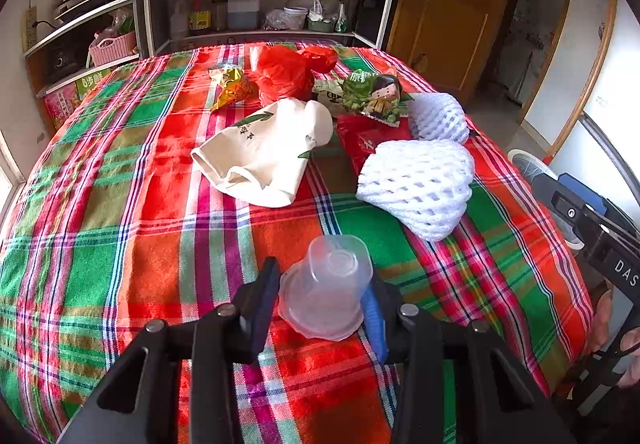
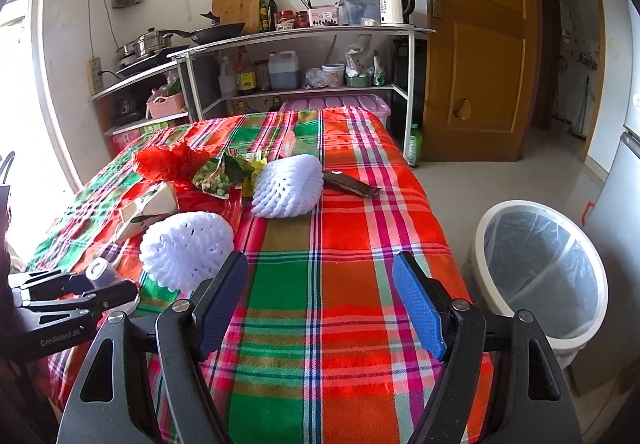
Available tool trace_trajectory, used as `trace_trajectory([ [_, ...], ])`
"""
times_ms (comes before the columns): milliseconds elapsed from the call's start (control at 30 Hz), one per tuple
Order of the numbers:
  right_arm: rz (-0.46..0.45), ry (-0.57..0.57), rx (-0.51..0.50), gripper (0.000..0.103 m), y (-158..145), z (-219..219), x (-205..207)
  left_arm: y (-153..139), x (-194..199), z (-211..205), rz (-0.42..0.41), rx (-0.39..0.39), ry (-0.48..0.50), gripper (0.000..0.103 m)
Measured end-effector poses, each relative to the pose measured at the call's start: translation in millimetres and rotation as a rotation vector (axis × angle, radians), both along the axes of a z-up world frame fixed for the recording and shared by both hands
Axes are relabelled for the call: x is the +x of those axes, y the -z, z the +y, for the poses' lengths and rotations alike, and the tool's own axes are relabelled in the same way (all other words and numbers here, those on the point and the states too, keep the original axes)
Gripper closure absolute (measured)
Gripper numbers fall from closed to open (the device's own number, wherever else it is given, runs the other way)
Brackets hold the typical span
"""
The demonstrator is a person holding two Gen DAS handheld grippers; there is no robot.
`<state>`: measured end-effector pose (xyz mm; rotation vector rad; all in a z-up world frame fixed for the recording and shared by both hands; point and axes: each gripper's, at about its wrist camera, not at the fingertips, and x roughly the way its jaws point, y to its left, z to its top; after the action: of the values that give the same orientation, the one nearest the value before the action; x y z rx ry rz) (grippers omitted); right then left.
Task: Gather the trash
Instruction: 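Grasp the clear plastic cup with the left tool and lift it, then grasp the white foam fruit net with the right tool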
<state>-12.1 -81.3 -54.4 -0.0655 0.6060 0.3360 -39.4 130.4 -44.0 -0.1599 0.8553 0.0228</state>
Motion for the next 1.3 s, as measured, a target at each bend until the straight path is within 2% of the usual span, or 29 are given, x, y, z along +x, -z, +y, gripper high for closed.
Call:
trace_trajectory([
  [167, 0.0, -0.035, -0.012, 0.028, -0.8, 13.4, 2.4, -3.7, -3.7, 6.5, -0.022, 0.026, -0.019, 0.064],
  [200, -0.001, -0.045, -0.012, 0.028, -1.2, 16.5, 2.8, -4.8, -3.7, 7.8, -0.026, 0.031, -0.022, 0.073],
  [367, 0.026, -0.158, 0.057, 0.028, -6.1, 35.5, 7.7, -8.7, -5.4, 11.8, -0.042, 0.07, -0.037, 0.073],
  [500, 0.068, -0.224, 0.084, 0.028, -5.5, 53.4, 15.0, -8.2, -6.4, 15.1, -0.044, 0.06, -0.045, 0.073],
  [600, 0.07, -0.258, 0.061, 0.028, -3.2, 68.0, 19.3, -7.4, -6.3, 18.5, -0.043, 0.054, -0.054, 0.073],
  [833, 0.144, -0.355, 0.006, 0.028, 12.7, 92.8, 31.3, -8.0, -2.5, 25.1, -0.042, 0.043, -0.069, 0.073],
  [1033, 0.181, -0.312, -0.018, 0.028, 23.3, 94.3, 41.3, -9.4, 1.6, 22.0, -0.039, 0.041, -0.057, 0.073],
  [1100, 0.176, -0.307, -0.009, 0.035, 21.6, 91.8, 40.7, -11.1, 2.2, 19.9, -0.041, 0.045, -0.054, 0.073],
  [1233, 0.16, -0.288, 0.0, 0.063, 18.7, 86.2, 39.4, -15.8, 2.7, 15.2, -0.052, 0.046, -0.047, 0.073],
  [1300, 0.15, -0.295, 0.014, 0.068, 15.8, 82.0, 37.7, -18.1, 3.1, 11.9, -0.055, 0.05, -0.039, 0.073],
])
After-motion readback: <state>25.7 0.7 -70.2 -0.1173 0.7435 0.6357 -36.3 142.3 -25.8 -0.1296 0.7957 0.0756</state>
